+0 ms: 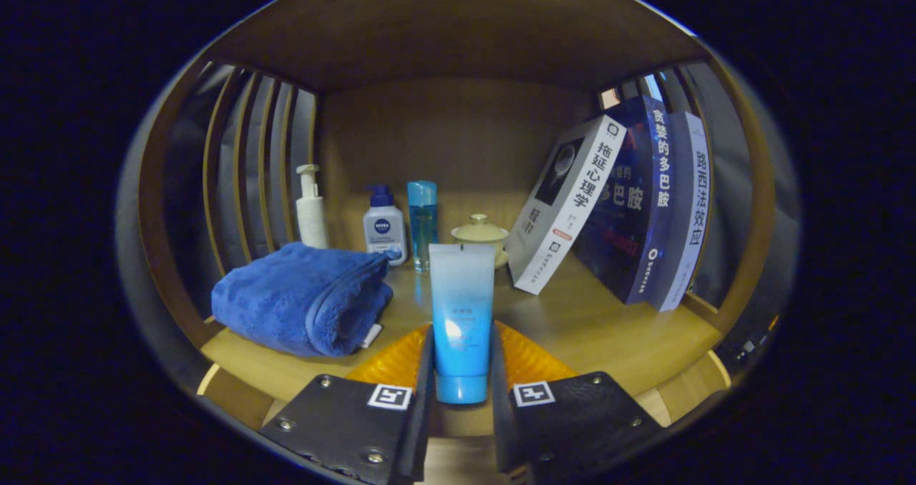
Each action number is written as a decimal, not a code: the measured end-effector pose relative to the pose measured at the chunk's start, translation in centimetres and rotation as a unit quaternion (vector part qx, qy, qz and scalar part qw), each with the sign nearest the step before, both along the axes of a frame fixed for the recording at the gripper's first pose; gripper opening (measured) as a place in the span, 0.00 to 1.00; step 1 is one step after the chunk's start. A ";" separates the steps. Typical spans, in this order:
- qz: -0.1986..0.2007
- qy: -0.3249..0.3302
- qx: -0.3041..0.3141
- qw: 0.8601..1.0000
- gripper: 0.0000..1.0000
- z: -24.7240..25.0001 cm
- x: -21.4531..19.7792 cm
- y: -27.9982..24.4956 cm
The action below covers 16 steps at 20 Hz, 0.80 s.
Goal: Pull open the drawer, take out the items inside it, and place them on the countertop above the cabinet.
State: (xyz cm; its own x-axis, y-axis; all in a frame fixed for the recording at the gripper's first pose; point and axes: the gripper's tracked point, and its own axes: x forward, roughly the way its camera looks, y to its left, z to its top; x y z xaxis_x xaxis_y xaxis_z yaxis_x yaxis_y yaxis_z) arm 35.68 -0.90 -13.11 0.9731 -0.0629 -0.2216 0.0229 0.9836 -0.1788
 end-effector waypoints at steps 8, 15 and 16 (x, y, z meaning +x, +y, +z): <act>-0.016 0.020 0.017 1.000 0.39 -1.8 1.4 -0.1; -0.012 0.014 -0.005 1.000 0.66 -0.9 -0.5 0.3; -0.013 0.013 -0.009 1.000 0.73 -0.6 -1.1 0.2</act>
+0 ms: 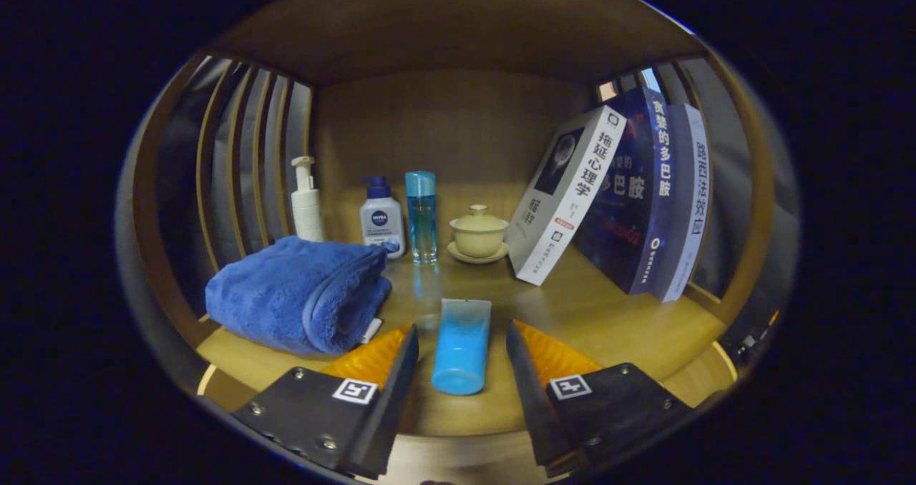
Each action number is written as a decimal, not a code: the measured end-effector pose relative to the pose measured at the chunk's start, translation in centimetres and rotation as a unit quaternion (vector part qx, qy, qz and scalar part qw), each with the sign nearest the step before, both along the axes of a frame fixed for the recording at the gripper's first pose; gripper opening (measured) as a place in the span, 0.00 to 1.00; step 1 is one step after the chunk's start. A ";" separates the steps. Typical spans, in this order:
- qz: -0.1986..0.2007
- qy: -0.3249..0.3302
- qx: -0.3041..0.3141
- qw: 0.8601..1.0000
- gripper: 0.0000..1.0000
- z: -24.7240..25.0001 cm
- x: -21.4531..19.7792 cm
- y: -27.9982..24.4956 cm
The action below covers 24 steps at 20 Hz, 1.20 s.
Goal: Pull open the drawer, take out the items inside it, and place them on the countertop above the cabinet.
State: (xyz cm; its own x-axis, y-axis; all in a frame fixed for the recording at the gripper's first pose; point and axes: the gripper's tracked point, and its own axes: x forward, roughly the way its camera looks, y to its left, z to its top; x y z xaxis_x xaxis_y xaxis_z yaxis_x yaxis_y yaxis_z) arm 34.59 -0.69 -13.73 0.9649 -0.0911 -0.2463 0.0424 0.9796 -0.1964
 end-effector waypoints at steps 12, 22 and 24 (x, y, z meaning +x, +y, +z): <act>0.044 -0.060 -0.069 0.995 1.00 6.5 -9.7 0.5; 0.052 -0.050 0.038 0.997 1.00 8.4 -20.3 0.5; 0.041 -0.046 0.043 0.997 1.00 7.4 -22.1 -0.2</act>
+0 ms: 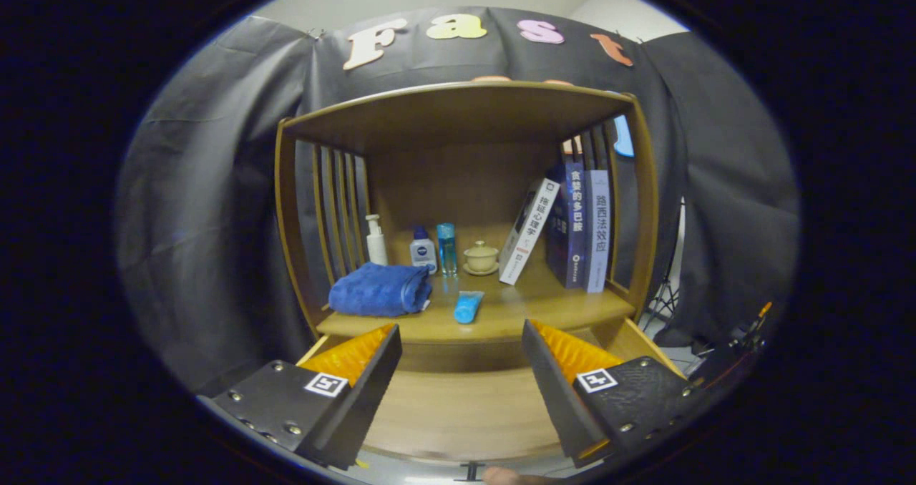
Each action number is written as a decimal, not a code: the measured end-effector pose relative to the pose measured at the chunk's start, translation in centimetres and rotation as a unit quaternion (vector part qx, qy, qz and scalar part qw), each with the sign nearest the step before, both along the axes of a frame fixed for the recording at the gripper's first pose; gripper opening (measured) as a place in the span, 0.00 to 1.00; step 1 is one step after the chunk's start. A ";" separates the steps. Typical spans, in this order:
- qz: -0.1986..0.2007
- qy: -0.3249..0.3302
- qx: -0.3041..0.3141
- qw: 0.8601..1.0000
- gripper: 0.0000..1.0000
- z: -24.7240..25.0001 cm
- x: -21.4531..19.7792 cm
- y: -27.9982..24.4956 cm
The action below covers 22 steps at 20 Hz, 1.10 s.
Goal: Pull open the drawer, take out the items inside it, and place them on the countertop above the cabinet.
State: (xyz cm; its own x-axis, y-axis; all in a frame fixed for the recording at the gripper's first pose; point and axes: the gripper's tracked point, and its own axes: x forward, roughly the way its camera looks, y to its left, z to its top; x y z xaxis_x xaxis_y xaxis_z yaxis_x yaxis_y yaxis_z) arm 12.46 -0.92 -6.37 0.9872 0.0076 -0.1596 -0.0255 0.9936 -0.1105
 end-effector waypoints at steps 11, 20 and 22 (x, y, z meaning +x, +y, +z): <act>-0.028 -0.015 0.023 0.999 1.00 -7.1 -7.0 -2.1; -0.022 -0.008 -0.019 1.000 1.00 -14.0 -7.4 -3.1; -0.026 -0.017 -0.045 0.999 1.00 -14.4 -7.2 -3.2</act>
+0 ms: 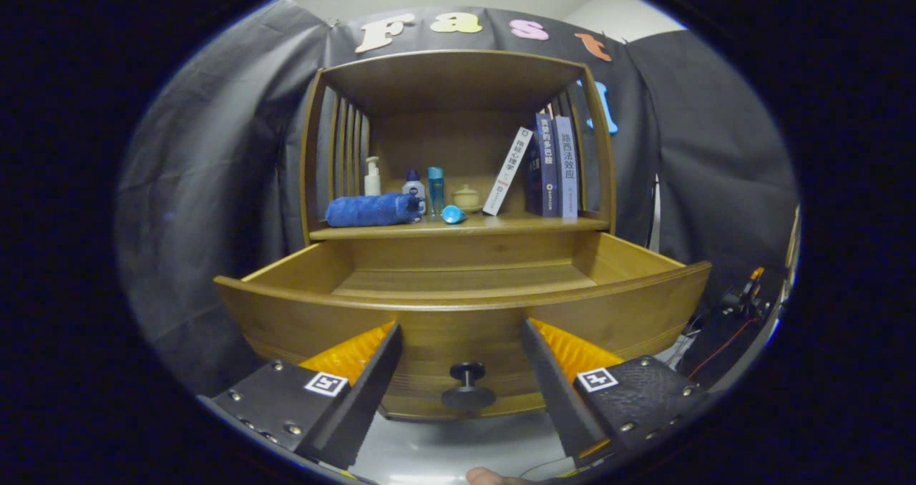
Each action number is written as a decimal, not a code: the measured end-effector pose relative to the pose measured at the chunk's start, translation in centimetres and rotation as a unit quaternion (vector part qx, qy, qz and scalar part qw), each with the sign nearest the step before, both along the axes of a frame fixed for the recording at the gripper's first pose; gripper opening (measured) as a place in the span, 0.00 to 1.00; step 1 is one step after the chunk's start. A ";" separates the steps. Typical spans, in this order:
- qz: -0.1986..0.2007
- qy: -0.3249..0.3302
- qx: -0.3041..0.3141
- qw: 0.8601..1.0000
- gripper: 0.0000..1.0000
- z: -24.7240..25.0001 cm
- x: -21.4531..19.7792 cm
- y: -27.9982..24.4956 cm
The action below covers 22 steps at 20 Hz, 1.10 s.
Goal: Pull open the drawer, take out the items inside it, and place them on the countertop above the cabinet.
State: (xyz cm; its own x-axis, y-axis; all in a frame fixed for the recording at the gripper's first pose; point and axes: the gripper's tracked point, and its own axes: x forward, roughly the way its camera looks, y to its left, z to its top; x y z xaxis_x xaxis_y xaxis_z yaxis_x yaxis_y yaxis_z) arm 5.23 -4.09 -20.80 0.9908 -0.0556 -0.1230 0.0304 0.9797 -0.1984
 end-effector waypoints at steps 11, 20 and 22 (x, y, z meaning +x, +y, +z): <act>0.019 -0.011 0.012 1.000 0.99 0.0 1.2 -0.2; 0.018 -0.009 0.011 1.000 0.99 0.2 3.7 0.0; 0.016 -0.009 0.012 1.000 0.99 0.3 4.8 0.2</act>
State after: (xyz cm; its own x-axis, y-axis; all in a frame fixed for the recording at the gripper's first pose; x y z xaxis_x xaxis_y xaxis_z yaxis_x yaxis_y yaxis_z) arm 10.00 -3.86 -20.50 0.9942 -0.0208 -0.1052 0.0022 0.9846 -0.1745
